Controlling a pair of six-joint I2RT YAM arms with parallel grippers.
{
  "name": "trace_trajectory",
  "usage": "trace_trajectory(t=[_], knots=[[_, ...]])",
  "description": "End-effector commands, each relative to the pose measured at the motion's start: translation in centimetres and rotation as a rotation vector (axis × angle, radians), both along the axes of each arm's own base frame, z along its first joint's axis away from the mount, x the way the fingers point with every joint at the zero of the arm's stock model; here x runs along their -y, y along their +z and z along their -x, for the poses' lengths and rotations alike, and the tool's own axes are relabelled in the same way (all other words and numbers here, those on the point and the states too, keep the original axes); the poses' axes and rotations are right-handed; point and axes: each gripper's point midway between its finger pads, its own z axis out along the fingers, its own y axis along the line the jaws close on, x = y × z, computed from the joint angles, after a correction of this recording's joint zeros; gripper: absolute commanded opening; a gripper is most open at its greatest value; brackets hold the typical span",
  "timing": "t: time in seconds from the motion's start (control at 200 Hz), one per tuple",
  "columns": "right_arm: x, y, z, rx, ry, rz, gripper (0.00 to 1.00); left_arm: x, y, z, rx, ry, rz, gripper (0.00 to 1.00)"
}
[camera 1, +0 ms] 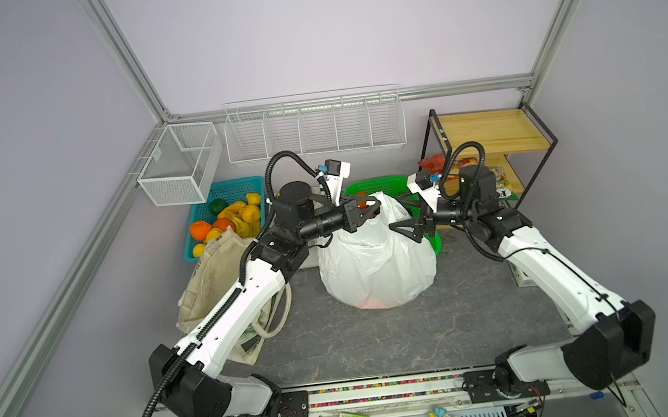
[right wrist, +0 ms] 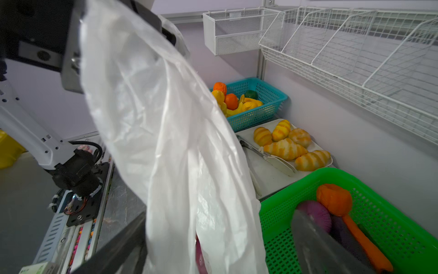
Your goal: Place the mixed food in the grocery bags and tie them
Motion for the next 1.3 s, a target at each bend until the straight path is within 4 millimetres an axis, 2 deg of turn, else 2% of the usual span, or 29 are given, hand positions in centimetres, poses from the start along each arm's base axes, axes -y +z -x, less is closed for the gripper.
trace_trajectory(t=[0.0,0.045,0.11,0.185,0.255,0.27,0.31,0.37,0.455,0.535,0.595,0.655,0.745,0.84,0.95,1.0,1.1,1.215,1.295], knots=[[-0.8,1.1,0.1,0.011,0.116,-0.047,0.71,0.0,1.5,0.0,0.026,-0.015,0.021,0.0],[-1.0,1.3,-0.1,-0.005,0.141,-0.062,0.55,0.0,1.6,0.1,0.027,-0.016,0.021,0.0],[-1.2,1.3,0.0,-0.02,0.168,-0.079,0.4,0.0,1.5,0.0,0.027,-0.011,0.018,0.0],[-1.2,0.9,-0.1,-0.027,0.151,-0.088,0.16,-0.1,1.4,-0.2,0.032,0.002,0.012,0.0],[-0.9,0.2,-0.4,-0.035,0.109,-0.094,0.07,-0.4,1.4,-0.2,0.05,0.014,0.002,0.0],[-0.8,0.1,-0.6,-0.041,0.096,-0.095,0.06,-0.4,1.4,-0.2,0.055,0.019,-0.002,0.01],[-0.5,-0.3,-0.8,-0.062,0.062,-0.092,0.06,-0.7,1.5,-0.1,0.073,0.029,-0.014,0.18],[0.0,-1.0,-1.2,-0.105,0.009,-0.086,0.06,-1.3,1.8,0.5,0.118,0.038,-0.033,0.35],[0.5,-1.8,-1.4,-0.155,-0.046,-0.089,0.06,-2.5,2.3,1.8,0.198,0.046,-0.048,0.5],[0.9,-2.1,-1.6,-0.195,-0.091,-0.095,0.06,-3.6,2.4,4.0,0.284,0.019,-0.062,0.6],[1.2,-2.1,-1.8,-0.215,-0.113,-0.1,0.06,-4.7,2.0,5.8,0.347,-0.002,-0.094,0.64],[1.3,-2.1,-1.8,-0.23,-0.126,-0.102,0.06,-6.3,1.3,6.6,0.388,0.046,-0.131,0.67],[1.4,-2.1,-1.8,-0.231,-0.137,-0.103,0.06,-9.9,0.4,6.0,0.403,0.254,-0.183,0.7],[1.5,-2.3,-1.8,-0.229,-0.141,-0.101,0.06,-13.1,-0.6,6.2,0.439,0.389,-0.22,0.76],[1.4,-2.5,-1.9,-0.233,-0.137,-0.097,0.06,-15.2,-2.2,4.9,0.415,0.471,-0.251,0.81],[1.4,-2.5,-2.0,-0.236,-0.133,-0.096,0.06,-15.5,-2.9,4.3,0.406,0.468,-0.248,0.83],[1.3,-2.4,-2.0,-0.236,-0.12,-0.096,0.06,-14.8,-5.2,2.7,0.403,0.429,-0.257,0.86],[1.4,-2.5,-2.1,-0.234,-0.119,-0.093,0.06,-13.2,-6.3,2.3,0.484,0.347,-0.239,0.88],[1.4,-2.3,-1.9,-0.233,-0.113,-0.095,0.06,-13.3,-7.3,0.9,0.511,0.343,-0.271,0.88]])
